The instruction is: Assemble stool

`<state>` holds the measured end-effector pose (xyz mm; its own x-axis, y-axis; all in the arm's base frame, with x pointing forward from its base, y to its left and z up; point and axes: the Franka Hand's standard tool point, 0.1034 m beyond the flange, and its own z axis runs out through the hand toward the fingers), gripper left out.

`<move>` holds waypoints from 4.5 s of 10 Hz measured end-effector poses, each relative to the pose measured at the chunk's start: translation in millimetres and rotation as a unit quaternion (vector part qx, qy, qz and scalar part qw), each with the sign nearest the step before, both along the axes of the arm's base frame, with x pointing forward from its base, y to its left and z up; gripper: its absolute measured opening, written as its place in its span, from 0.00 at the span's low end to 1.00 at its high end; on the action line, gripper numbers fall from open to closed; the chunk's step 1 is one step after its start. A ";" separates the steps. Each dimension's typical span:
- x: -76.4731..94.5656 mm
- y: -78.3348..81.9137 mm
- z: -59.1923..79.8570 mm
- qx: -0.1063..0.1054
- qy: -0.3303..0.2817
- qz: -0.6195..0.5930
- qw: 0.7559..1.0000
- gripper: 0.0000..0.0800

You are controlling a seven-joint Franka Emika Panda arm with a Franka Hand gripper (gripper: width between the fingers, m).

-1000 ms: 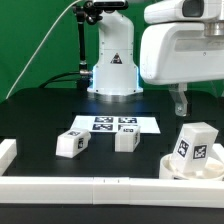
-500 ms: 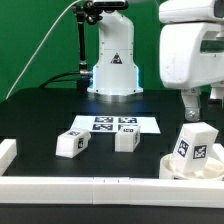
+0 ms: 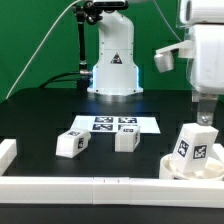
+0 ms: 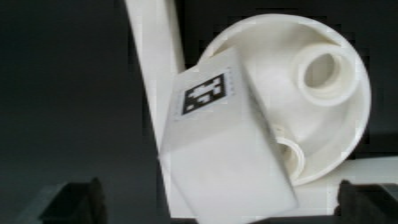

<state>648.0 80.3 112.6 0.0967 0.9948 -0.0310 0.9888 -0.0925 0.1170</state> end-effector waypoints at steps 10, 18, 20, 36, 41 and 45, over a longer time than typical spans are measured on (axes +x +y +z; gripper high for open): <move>1.2 -15.8 -19.9 -0.049 0.020 0.207 0.977 0.48; -2.4 -20.3 -20.2 -0.011 0.013 -0.013 1.000 0.42; -3.0 -18.8 -20.7 0.005 0.011 -0.101 0.995 0.42; -4.7 -3.3 -24.1 0.138 -0.012 -0.721 0.679 0.42; -8.3 15.9 -26.7 0.163 0.011 -0.872 0.462 0.42; -9.8 19.3 -27.1 0.161 0.029 -0.948 0.272 0.42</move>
Offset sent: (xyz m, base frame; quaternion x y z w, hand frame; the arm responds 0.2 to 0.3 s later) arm 0.0084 0.0036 -0.0103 0.0100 -0.0184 -0.2351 0.9717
